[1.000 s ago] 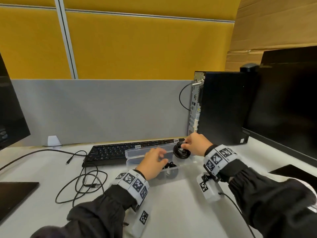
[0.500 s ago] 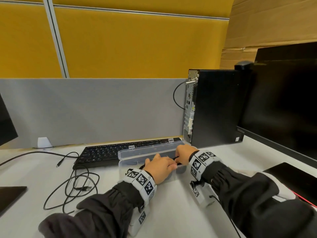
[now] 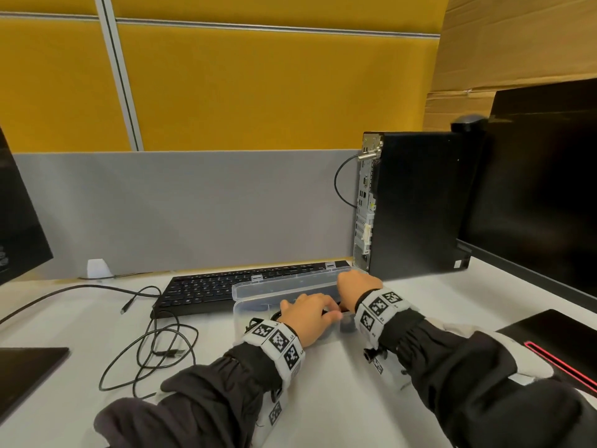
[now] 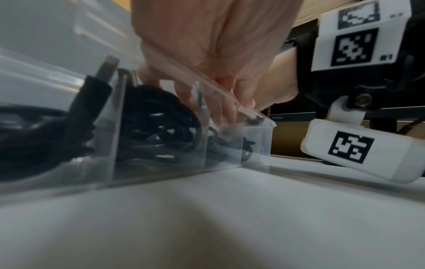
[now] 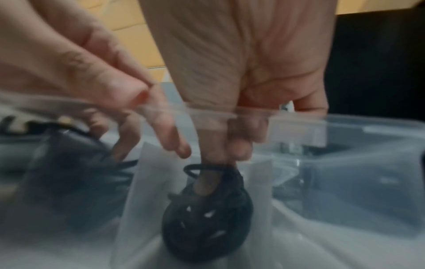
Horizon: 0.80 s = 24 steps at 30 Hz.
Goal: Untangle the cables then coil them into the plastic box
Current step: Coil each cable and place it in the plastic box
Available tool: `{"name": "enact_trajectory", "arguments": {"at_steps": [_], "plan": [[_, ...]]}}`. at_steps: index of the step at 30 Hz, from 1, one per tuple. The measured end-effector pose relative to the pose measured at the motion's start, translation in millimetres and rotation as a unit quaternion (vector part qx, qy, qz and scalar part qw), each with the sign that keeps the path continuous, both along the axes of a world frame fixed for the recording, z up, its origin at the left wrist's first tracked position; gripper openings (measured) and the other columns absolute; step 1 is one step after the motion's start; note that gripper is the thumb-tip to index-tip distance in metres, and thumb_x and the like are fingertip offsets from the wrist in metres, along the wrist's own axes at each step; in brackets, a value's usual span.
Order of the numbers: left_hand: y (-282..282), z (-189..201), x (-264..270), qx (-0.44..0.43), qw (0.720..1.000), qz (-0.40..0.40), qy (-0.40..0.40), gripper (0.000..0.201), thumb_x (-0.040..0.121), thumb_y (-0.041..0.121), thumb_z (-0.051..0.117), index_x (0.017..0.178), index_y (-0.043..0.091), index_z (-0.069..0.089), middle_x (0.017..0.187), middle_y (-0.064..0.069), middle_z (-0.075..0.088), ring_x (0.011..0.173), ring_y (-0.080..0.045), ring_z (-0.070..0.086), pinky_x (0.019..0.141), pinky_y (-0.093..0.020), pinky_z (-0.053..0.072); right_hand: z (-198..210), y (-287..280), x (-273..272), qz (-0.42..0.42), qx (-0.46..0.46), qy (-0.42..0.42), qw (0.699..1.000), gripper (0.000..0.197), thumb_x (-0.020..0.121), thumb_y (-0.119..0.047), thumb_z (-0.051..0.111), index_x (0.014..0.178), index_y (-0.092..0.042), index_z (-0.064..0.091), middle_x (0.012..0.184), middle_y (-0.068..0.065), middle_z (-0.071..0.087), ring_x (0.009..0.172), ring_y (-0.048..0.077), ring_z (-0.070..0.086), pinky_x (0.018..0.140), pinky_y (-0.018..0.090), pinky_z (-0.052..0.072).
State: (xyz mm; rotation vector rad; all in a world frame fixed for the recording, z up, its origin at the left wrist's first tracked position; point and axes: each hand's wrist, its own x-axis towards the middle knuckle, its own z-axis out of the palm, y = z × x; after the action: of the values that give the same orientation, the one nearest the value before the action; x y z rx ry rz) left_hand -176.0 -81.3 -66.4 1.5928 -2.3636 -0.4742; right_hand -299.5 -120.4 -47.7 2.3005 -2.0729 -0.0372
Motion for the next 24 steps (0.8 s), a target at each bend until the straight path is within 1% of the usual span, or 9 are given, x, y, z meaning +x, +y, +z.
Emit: {"name": "enact_trajectory", "arguments": {"at_steps": [3,6,9,12,14,16,17,20,24], "plan": [[3,2,1,0.003,1.000,0.003,0.010,0.027,0.096,0.040,0.041,0.112,0.027,0.059,0.126,0.008,0.056,0.121,-0.018,0.043,0.102,-0.047,0.019,6,-4,-3,-0.004,0.044,-0.024,0.999,0.030,0.086,-0.019,0.061,0.111,-0.005,0.056,0.117,0.012,0.059,0.107,0.028,0.059,0.089,0.037,0.050],[3,4,2,0.006,1.000,0.004,0.012,0.027,0.096,0.040,0.042,0.112,0.026,0.059,0.127,0.007,0.056,0.122,-0.019,0.044,0.103,-0.048,0.018,19,-3,2,0.025,0.085,0.060,0.994,0.031,0.089,-0.016,0.059,0.116,0.001,0.057,0.103,0.014,0.058,0.097,0.025,0.056,0.088,0.034,0.048],[3,3,2,0.007,1.000,0.007,0.009,0.026,0.096,0.039,0.042,0.110,0.025,0.059,0.122,0.003,0.059,0.119,-0.020,0.047,0.104,-0.049,0.019,18,1,10,0.070,0.078,0.126,0.987,0.026,0.094,-0.013,0.049,0.116,-0.002,0.058,0.114,0.014,0.060,0.109,0.028,0.056,0.088,0.037,0.046],[3,3,1,0.007,1.000,0.009,0.020,0.025,0.096,0.037,0.042,0.107,0.023,0.059,0.119,0.002,0.060,0.117,-0.021,0.048,0.104,-0.050,0.018,14,2,19,0.081,0.090,0.147,0.982,0.024,0.093,-0.013,0.050,0.112,-0.005,0.062,0.115,0.011,0.063,0.107,0.028,0.060,0.087,0.038,0.047],[2,2,1,0.007,1.000,0.008,0.028,0.024,0.096,0.037,0.042,0.106,0.024,0.059,0.118,0.002,0.061,0.117,-0.022,0.049,0.104,-0.051,0.018,16,-7,20,0.074,0.106,0.139,0.982,0.017,0.091,-0.014,0.054,0.102,-0.003,0.062,0.103,0.009,0.065,0.094,0.026,0.063,0.080,0.035,0.050],[1,0,3,0.008,1.000,0.003,0.029,0.025,0.096,0.039,0.043,0.107,0.025,0.059,0.121,0.004,0.059,0.118,-0.021,0.048,0.103,-0.049,0.019,19,-16,14,0.063,0.126,0.122,0.983,0.018,0.091,-0.015,0.056,0.078,-0.002,0.057,0.079,0.008,0.059,0.068,0.019,0.055,0.068,0.029,0.049],[1,0,4,0.010,0.999,0.001,0.032,0.024,0.096,0.040,0.043,0.106,0.025,0.060,0.123,0.005,0.058,0.119,-0.020,0.047,0.102,-0.048,0.019,19,-20,9,0.059,0.130,0.107,0.984,0.020,0.090,-0.016,0.057,0.076,-0.002,0.058,0.075,0.008,0.058,0.063,0.018,0.051,0.066,0.028,0.049],[-2,0,5,0.022,0.999,-0.001,0.042,0.021,0.095,0.040,0.045,0.097,0.025,0.059,0.130,0.006,0.055,0.122,-0.019,0.046,0.104,-0.049,0.017,15,-30,-5,0.067,0.124,0.037,0.989,0.022,0.084,-0.022,0.064,0.098,-0.006,0.072,0.094,0.009,0.070,0.075,0.020,0.056,0.080,0.031,0.053],[-4,0,6,0.029,0.998,-0.009,0.056,0.025,0.094,0.040,0.047,0.101,0.023,0.064,0.131,0.009,0.054,0.123,-0.017,0.045,0.104,-0.049,0.018,7,-28,-10,0.065,0.095,0.016,0.993,0.017,0.082,-0.025,0.066,0.093,-0.015,0.074,0.099,0.003,0.071,0.083,0.019,0.058,0.082,0.033,0.052]]}}
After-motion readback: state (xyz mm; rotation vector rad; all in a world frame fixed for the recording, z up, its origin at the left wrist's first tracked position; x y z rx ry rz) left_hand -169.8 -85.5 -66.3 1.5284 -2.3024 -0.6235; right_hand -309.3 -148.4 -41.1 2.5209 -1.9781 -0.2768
